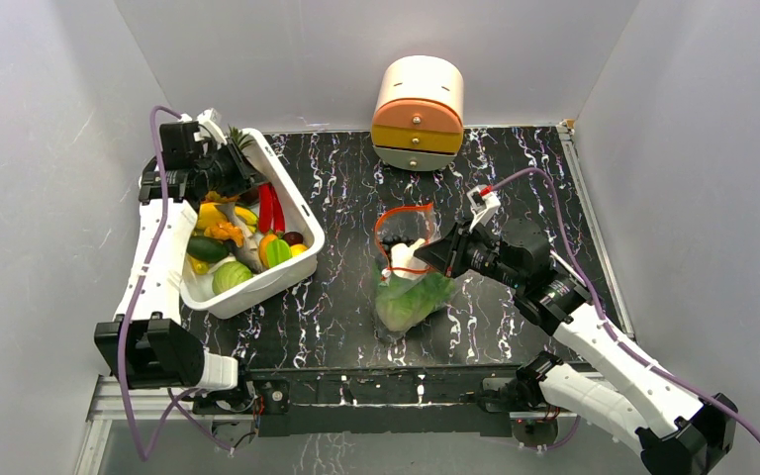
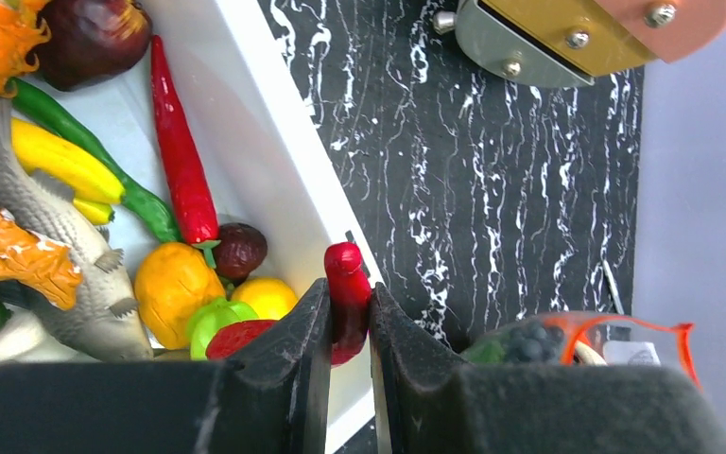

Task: Place the food in the zip-top bag and seal the zipper
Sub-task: Pick up the fake vegetable from the bin, then place the fake vegetable in the zipper food storage bag.

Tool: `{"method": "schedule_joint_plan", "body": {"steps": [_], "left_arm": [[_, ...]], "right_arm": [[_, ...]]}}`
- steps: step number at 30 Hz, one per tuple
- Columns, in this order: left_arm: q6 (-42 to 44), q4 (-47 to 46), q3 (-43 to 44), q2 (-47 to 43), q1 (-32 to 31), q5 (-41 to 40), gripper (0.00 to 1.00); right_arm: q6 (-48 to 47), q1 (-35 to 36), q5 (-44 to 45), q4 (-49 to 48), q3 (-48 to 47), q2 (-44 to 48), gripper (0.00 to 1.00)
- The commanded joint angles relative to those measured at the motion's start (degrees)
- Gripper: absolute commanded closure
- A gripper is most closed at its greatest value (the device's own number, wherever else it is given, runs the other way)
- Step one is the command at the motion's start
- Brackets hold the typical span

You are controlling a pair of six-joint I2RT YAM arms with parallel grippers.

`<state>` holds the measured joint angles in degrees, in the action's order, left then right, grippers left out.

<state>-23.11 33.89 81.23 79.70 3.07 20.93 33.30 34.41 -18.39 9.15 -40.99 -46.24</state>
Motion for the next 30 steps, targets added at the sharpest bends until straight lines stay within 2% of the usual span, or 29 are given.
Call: {"method": "schedule_joint_plan", "body": {"steps": [1,5,12,21,25,30], "left_arm": [[0.44,3.59,3.19,-4.14,-0.2,5.08,0.95],[-1.72,-0.15,1.85,-5.54,-0.53,15.25,0.95],[-9.95,-13.33,-3.67,-7.67,-4.59,28.15,0.94],[-25.39,-36.73,-9.65,-8.96,-21.13,26.71,0.93],[-27.7,-40.78,-10.65,-8.09,-24.64,25.06,0.92],[-32.83,-51.86,-15.63,-7.69,-28.76,23.15,0.92]], "right_arm": [[-0.65,0.04,-2.11,-5.46,-2.63,0.54,1.0],[-1.7,0.04,-1.2,-3.5,-2.35,0.84,1.0],[-1.89,0.0,-0.84,-4.24,-1.8,0.92,1.0],[-0.79,0.04,-2.27,-7.43,-0.88,1.51,1.0],[-0.74,0.04,-2.8,-7.7,-0.87,1.7,1.0],[-0.05,0.0,-3.29,-9.12,0.0,1.77,1.0]]}}
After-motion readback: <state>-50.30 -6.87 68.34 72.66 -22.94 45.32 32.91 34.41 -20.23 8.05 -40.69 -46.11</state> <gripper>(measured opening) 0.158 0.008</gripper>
